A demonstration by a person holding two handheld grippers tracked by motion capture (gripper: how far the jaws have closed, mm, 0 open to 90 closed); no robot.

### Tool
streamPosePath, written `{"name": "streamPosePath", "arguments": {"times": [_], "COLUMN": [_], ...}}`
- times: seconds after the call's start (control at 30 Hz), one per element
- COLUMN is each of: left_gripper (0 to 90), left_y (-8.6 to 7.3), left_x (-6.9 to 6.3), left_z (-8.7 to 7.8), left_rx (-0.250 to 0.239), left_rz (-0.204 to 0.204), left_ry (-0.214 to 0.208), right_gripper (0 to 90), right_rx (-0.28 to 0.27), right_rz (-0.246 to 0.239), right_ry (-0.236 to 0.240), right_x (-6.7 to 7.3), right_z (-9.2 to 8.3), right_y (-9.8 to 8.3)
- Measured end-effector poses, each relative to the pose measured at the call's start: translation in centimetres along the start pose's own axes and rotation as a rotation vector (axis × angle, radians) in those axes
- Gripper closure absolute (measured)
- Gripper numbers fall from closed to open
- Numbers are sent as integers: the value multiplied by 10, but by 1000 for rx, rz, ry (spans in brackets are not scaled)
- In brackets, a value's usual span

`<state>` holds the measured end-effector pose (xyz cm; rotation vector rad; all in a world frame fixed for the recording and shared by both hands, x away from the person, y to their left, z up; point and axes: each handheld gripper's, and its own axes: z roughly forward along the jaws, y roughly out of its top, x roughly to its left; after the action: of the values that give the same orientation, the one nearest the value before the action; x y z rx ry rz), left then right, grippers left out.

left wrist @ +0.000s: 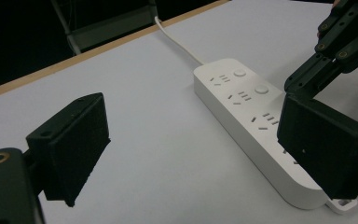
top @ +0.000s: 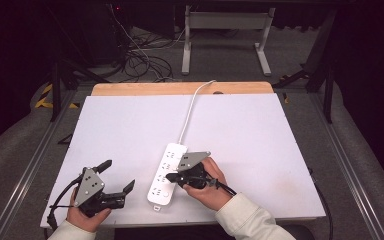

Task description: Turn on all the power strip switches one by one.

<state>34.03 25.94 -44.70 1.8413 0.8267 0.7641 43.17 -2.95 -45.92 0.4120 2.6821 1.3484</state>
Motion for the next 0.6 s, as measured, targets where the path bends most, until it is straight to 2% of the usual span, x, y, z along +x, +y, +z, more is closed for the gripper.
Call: {"name": "streamPosePath", "arguments": {"times": [0.2, 0.6], "left_gripper": [93, 93], "left_y": [0, 0], "left_x": [0, 0], "left_z": [0, 0], "left_rx": [0, -1], "left_rz": [1, 3], "left_ry": [1, 2], "right_gripper": [900, 900], "right_rx": [20, 40], "right_rz": [-19, -16], "right_ry": [-16, -22], "right_x": [0, -1], "right_z": [5, 7], "right_y": [-1, -3]}}
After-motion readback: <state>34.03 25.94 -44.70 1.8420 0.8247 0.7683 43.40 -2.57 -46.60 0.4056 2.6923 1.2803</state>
